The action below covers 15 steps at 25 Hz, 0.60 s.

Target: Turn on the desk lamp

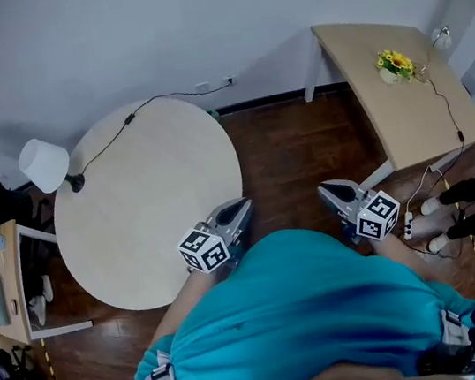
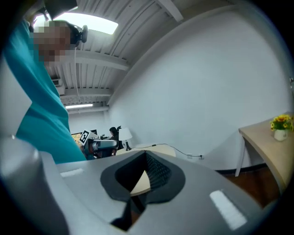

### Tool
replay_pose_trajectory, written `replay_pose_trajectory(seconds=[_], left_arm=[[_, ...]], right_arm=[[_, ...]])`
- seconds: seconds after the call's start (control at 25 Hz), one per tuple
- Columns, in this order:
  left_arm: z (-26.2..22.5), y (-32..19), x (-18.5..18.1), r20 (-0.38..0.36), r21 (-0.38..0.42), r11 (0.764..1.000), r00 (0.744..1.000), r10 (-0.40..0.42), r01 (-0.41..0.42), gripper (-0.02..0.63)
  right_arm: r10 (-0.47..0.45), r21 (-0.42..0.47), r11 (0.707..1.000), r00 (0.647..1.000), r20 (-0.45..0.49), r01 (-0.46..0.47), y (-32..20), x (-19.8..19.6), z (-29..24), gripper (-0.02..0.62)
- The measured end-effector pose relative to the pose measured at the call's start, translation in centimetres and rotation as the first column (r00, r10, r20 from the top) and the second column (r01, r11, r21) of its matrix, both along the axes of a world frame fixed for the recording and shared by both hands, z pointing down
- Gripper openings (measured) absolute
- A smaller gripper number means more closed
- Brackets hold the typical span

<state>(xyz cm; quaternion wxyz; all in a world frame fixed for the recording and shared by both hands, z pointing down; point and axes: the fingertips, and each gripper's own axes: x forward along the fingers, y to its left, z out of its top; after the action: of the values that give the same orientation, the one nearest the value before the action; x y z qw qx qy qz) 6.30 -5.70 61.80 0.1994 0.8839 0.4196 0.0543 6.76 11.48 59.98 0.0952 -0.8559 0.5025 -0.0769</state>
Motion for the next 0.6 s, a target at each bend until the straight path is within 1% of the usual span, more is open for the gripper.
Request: replay_pose_trajectory(seconds=[0.12, 0.2, 0.32, 0.4, 0.48, 0.6], left_arm=[[1.7, -0.4, 4.7, 0.042, 0.009, 0.999, 0.998, -0.048, 0.048, 0.106], [2.1, -0.9, 8.2, 0.053, 0.024, 0.996, 0.995, -0.088, 0.086, 0.106], [2.8, -0.3, 14.2, 0.053, 0.044, 0.986, 0.985, -0.163, 0.161, 0.106], [3.2, 0.5, 18.2, 0.058, 0.051, 0.973, 0.971, -0.23, 0.227, 0.106], [3.2, 1.4, 21.5, 0.075, 0.048, 0.953, 0.951, -0.301, 0.298, 0.106], [2.4, 3.1, 26.1, 0.068, 0.051, 0.928, 0.926, -0.372, 0.369, 0.106]], right_arm=[[-0.019, 0.021, 1.0, 0.999, 0.039, 0.019, 0.5, 5.9, 1.5, 0.002], [-0.061, 0.019, 0.998, 0.997, 0.038, 0.061, 0.3, 10.0, 1.6, 0.002], [-0.14, 0.017, 0.99, 0.99, 0.027, 0.139, 1.0, 17.3, 2.0, 0.002], [-0.197, 0.004, 0.98, 0.98, 0.016, 0.197, 1.7, 22.2, 2.0, 0.002], [-0.255, -0.012, 0.967, 0.967, 0.006, 0.255, 2.3, 26.2, 1.3, 0.002], [-0.358, -0.055, 0.933, 0.933, -0.036, 0.356, 3.1, 31.3, -0.3, 0.002]])
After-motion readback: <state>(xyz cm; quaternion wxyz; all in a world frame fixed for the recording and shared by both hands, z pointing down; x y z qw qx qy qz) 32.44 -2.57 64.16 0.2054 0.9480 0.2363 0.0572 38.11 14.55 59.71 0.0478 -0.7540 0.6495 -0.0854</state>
